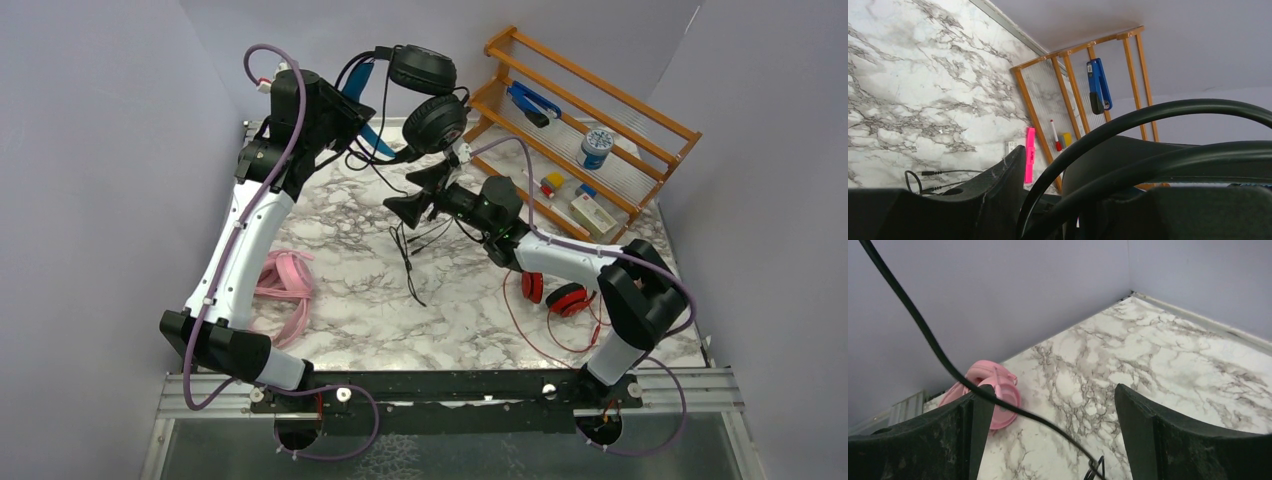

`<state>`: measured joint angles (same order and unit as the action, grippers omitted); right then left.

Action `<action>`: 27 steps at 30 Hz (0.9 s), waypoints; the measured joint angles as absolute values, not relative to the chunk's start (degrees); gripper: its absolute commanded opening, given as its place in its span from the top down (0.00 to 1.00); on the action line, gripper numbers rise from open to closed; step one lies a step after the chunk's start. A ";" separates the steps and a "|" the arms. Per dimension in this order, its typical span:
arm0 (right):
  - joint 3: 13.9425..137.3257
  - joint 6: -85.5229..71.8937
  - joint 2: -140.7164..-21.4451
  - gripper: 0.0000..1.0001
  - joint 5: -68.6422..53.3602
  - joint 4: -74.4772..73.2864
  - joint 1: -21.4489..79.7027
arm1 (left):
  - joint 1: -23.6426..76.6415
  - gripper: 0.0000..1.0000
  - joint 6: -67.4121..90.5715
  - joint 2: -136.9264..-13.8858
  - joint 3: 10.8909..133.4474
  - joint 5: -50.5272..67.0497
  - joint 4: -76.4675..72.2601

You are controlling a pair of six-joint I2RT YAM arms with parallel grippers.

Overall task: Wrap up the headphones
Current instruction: Wrap the headphones cable around the headphones.

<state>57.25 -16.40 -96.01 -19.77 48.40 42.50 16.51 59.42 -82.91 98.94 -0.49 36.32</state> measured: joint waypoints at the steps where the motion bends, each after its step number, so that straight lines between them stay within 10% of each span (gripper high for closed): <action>1: 57.74 -15.99 -96.01 0.05 -19.42 48.40 42.50 | 16.51 1.00 59.40 -82.91 98.94 -0.34 36.32; 9: 61.30 -14.90 -99.29 0.23 -20.08 48.56 42.52 | 16.51 1.00 59.59 -82.81 98.96 0.73 36.42; 19: 50.72 -22.31 -100.31 0.96 -24.18 51.42 42.54 | 16.51 1.00 58.50 -82.87 103.04 -0.51 38.15; 27: 39.75 -23.55 -88.40 1.00 -29.02 48.71 42.54 | 15.68 1.00 56.21 -87.18 110.26 -2.94 38.28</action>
<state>39.75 -23.55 -88.40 -29.02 48.71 42.54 15.68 56.21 -87.18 110.26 -2.94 38.28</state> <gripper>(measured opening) 0.035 0.413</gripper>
